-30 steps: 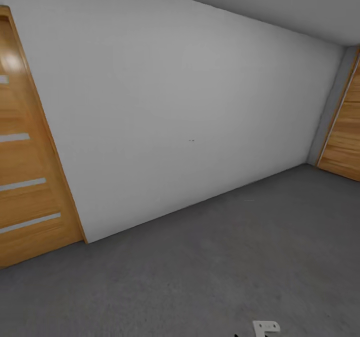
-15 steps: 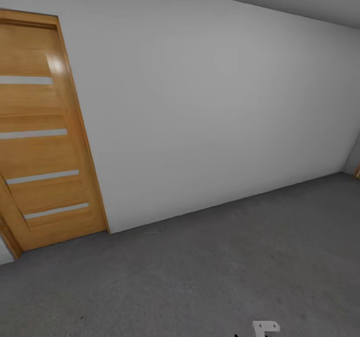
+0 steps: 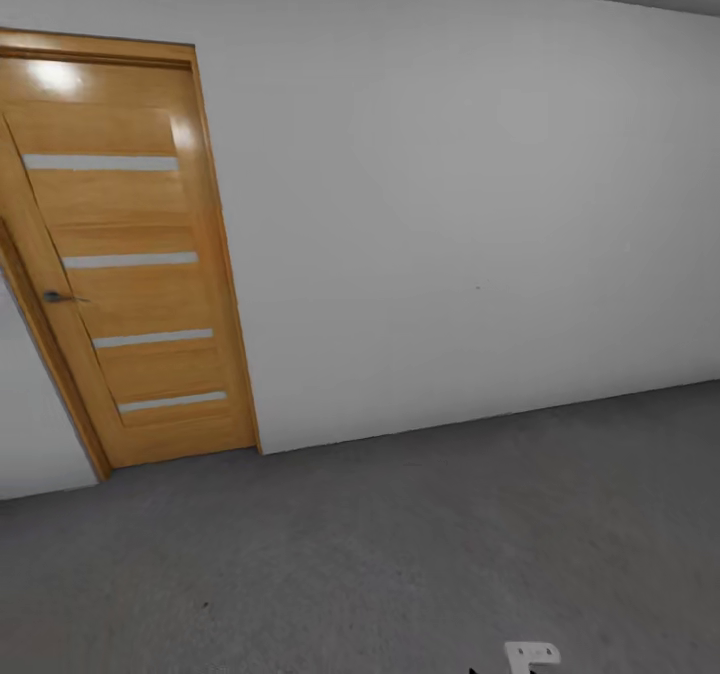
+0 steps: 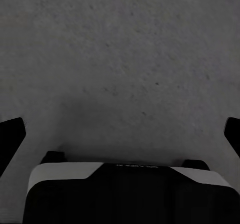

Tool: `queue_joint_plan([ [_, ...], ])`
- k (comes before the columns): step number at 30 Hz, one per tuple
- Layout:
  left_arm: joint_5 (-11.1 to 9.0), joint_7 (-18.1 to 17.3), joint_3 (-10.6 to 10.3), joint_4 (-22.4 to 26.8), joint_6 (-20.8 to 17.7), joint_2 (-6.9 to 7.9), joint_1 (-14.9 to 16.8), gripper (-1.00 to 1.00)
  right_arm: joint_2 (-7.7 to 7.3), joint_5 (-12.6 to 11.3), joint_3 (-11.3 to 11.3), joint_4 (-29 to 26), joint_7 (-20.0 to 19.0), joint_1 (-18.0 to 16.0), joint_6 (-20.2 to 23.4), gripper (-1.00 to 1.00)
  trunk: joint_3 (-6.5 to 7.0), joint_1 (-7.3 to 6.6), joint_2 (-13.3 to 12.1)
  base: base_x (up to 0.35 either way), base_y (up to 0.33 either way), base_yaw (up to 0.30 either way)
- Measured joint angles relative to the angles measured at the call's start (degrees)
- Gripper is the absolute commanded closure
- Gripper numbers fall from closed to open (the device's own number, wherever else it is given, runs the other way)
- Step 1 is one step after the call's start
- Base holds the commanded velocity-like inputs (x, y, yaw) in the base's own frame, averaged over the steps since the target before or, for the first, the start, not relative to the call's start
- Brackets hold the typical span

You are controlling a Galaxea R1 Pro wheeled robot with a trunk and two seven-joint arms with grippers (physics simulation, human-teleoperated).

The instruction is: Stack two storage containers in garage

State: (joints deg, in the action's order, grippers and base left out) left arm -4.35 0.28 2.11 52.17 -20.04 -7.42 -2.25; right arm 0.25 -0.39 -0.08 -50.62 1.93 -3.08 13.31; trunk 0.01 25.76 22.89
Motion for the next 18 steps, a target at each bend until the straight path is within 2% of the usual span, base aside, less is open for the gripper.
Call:
queue_joint_plan([
  [13,0.1,-0.4,0.3,-0.2,0.1,0.46,0.0,-1.0,0.0,0.0,0.0,0.0,0.0,0.0,0.0,-1.0,0.0,0.0,0.0,0.0,0.001,0.3],
  [18,0.1,-0.3,0.3,-0.4,2.1,0.58,0.0,-1.0,-0.01,0.0,0.0,0.0,0.0,0.0,0.0,-1.0,0.0,-0.01,0.0,0.014,0.184,0.3],
])
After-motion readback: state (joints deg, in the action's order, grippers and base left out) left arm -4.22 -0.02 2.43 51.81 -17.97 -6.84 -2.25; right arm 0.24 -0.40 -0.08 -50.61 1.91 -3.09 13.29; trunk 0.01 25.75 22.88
